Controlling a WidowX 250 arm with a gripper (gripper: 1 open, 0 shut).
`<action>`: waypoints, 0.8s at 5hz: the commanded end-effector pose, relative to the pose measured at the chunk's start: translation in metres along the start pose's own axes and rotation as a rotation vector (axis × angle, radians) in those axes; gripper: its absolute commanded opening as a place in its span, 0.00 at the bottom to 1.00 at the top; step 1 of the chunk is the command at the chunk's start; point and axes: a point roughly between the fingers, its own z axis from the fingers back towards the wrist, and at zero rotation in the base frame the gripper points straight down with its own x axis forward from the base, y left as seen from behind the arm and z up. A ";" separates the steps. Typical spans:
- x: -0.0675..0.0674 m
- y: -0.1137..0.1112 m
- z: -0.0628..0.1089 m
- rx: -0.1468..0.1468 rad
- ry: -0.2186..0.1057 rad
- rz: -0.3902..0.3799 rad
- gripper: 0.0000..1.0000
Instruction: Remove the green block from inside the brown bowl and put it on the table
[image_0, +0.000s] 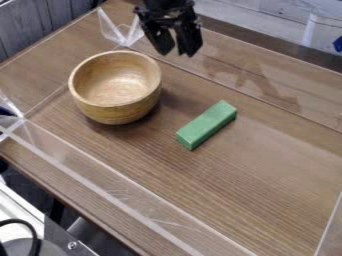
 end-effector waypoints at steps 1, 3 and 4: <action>0.004 0.005 0.023 0.019 -0.076 -0.070 1.00; -0.001 0.017 0.018 0.041 -0.085 -0.055 1.00; 0.000 0.022 0.014 0.084 -0.087 -0.016 1.00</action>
